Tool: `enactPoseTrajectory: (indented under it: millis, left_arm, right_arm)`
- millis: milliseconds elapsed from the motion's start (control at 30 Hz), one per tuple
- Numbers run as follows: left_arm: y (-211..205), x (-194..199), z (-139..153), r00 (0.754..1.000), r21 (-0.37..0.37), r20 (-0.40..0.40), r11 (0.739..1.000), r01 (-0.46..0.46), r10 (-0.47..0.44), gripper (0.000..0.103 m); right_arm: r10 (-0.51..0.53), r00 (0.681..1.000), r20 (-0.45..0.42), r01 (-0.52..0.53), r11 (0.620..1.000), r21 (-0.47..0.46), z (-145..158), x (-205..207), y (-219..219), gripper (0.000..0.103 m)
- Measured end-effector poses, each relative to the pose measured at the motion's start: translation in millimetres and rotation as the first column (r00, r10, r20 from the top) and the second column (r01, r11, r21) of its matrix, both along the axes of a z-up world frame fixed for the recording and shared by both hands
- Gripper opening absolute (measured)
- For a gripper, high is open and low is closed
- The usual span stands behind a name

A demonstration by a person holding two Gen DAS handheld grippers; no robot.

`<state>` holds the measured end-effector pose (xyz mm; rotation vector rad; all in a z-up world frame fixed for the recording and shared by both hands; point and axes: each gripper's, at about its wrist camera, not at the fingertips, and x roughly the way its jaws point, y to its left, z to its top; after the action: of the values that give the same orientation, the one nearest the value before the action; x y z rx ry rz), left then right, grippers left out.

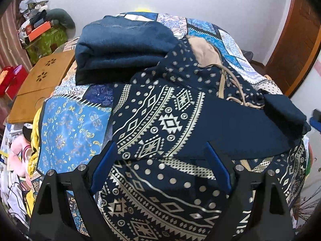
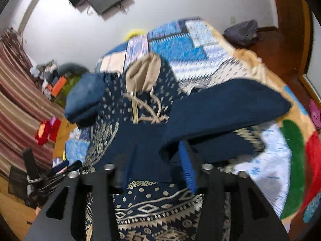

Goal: Fold large clothes

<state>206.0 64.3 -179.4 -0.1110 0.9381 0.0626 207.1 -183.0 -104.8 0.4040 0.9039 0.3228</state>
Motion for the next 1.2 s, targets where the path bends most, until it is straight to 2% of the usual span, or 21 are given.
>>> enactPoseTrajectory:
  millis: [167,233,300,367,500,633,700,800,867,933,1000,1100,1200]
  left_arm:
    - [-12,6,4,1.0,0.013,0.006,0.999,0.03,-0.03,0.088]
    - [-17,6,6,0.999,0.023,0.015,0.999,0.033,-0.033,0.088]
    - [-20,6,6,0.999,0.026,0.021,0.999,0.035,-0.036,0.088]
    - [-22,6,6,0.999,0.022,0.018,0.999,0.038,-0.038,0.088]
    - [-24,7,3,0.999,0.022,0.003,0.999,0.038,-0.038,0.088]
    - [-22,9,0,0.999,0.026,-0.006,0.999,0.032,-0.032,0.088]
    - [-21,9,-2,1.0,0.028,-0.009,0.999,0.025,-0.025,0.088]
    - [-18,9,-5,1.0,0.019,-0.016,1.0,0.02,-0.02,0.088]
    - [-18,9,-6,1.0,0.019,-0.017,1.0,0.019,-0.019,0.088]
    - [-17,8,-6,1.0,0.022,-0.014,1.0,0.019,-0.019,0.088]
    - [-16,7,-5,1.0,0.025,-0.007,0.999,0.019,-0.019,0.088]
    - [-12,4,-3,1.0,0.024,0.006,1.0,0.017,-0.017,0.088]
    - [-7,3,-1,1.0,0.015,0.011,1.0,0.009,-0.009,0.088]
  right_arm:
    - [-0.129,0.989,0.076,0.13,0.991,-0.012,22,-11,-32,0.055]
    - [-0.166,0.983,0.072,0.166,0.986,0.006,22,-9,-46,0.067]
    - [-0.222,0.973,0.057,0.221,0.975,0.026,18,-4,-64,0.067]
    - [-0.255,0.967,0.026,0.253,0.966,0.055,8,2,-79,0.067]
    - [-0.316,0.944,-0.091,0.324,0.941,0.099,-27,18,-101,0.067]
    - [-0.321,0.927,-0.192,0.352,0.923,0.154,-60,29,-111,0.067]
    - [-0.333,0.92,-0.206,0.369,0.913,0.173,-69,34,-113,0.067]
    - [-0.361,0.917,-0.172,0.386,0.91,0.15,-67,42,-113,0.066]
    - [-0.367,0.917,-0.155,0.389,0.91,0.145,-67,49,-116,0.054]
    - [-0.367,0.916,-0.165,0.39,0.911,0.136,-69,57,-114,0.024]
    - [-0.339,0.926,-0.168,0.363,0.922,0.139,-69,64,-109,0.01]
    - [-0.311,0.945,-0.102,0.321,0.942,0.102,-52,65,-91,0.009]
    - [-0.251,0.968,0.003,0.25,0.964,0.091,-18,63,-69,0.007]
